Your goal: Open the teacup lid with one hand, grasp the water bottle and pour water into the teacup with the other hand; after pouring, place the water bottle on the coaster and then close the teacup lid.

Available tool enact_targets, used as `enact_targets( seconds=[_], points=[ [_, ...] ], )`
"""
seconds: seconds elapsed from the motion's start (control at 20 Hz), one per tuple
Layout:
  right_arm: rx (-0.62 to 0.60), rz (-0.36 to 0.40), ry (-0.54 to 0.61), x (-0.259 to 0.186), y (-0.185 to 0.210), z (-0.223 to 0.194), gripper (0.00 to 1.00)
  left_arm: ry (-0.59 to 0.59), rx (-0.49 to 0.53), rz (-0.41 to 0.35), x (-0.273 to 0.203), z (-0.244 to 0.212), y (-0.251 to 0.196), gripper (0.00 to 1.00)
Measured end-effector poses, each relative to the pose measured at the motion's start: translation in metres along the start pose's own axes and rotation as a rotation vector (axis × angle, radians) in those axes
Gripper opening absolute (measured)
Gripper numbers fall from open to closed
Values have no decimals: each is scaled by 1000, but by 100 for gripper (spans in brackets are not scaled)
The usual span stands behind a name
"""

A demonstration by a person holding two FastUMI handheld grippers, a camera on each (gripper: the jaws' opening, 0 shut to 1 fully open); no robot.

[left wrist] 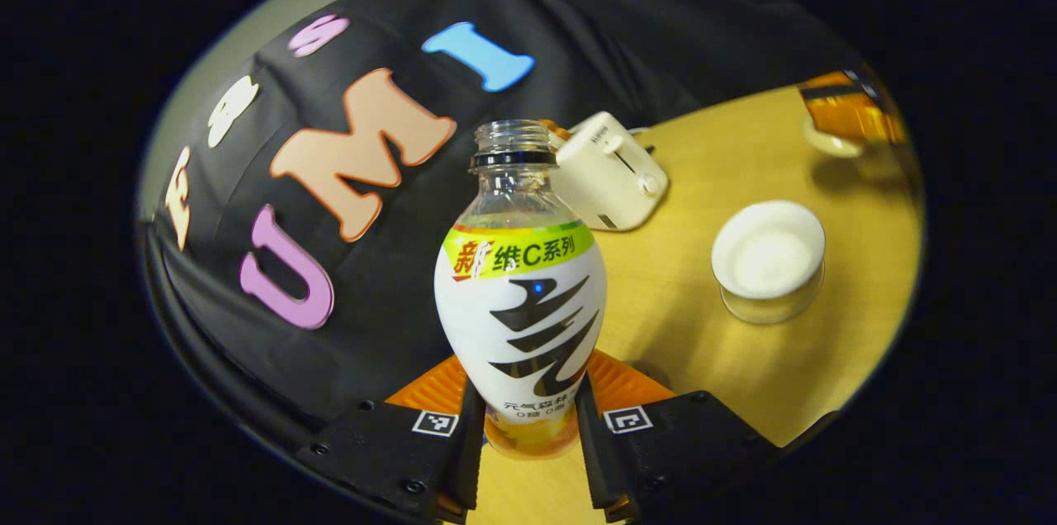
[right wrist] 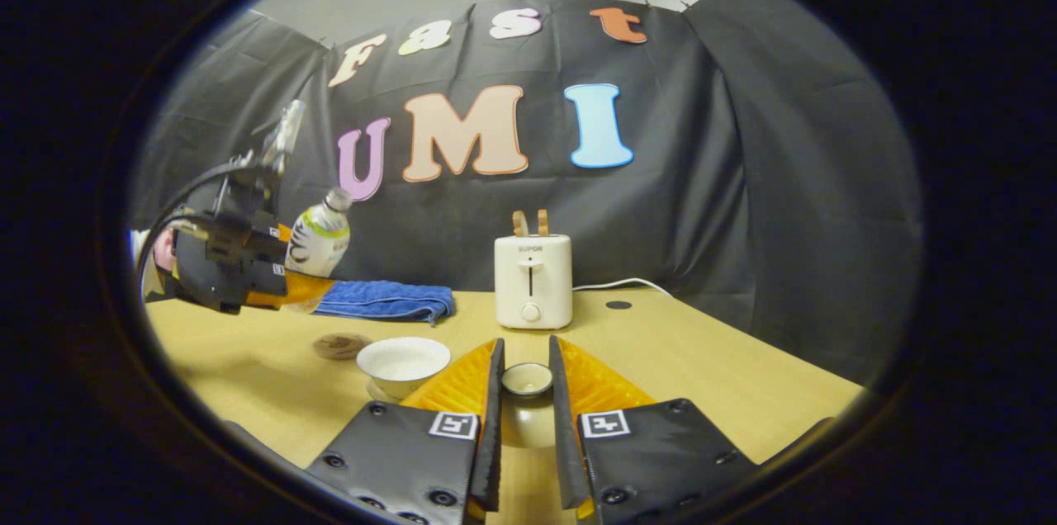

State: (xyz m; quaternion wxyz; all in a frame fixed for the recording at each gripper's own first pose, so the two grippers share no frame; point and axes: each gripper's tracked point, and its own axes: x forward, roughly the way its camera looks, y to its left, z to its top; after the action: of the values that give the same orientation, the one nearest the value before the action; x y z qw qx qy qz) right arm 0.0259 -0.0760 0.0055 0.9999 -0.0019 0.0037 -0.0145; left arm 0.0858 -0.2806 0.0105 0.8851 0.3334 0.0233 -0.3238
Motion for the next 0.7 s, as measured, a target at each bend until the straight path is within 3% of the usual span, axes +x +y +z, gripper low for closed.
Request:
enact_targets(
  seconds=[0.35,0.5,0.7],
  points=[
    [0,0,-1,0,0,1,31,-174,-564,95,-20,22,11,48],
    [0,0,-2,0,0,0,30,-194,-655,110,-15,27,6,47],
    [0,0,-2,0,0,0,31,-144,-695,68,-13,19,-8,49]
  ],
)
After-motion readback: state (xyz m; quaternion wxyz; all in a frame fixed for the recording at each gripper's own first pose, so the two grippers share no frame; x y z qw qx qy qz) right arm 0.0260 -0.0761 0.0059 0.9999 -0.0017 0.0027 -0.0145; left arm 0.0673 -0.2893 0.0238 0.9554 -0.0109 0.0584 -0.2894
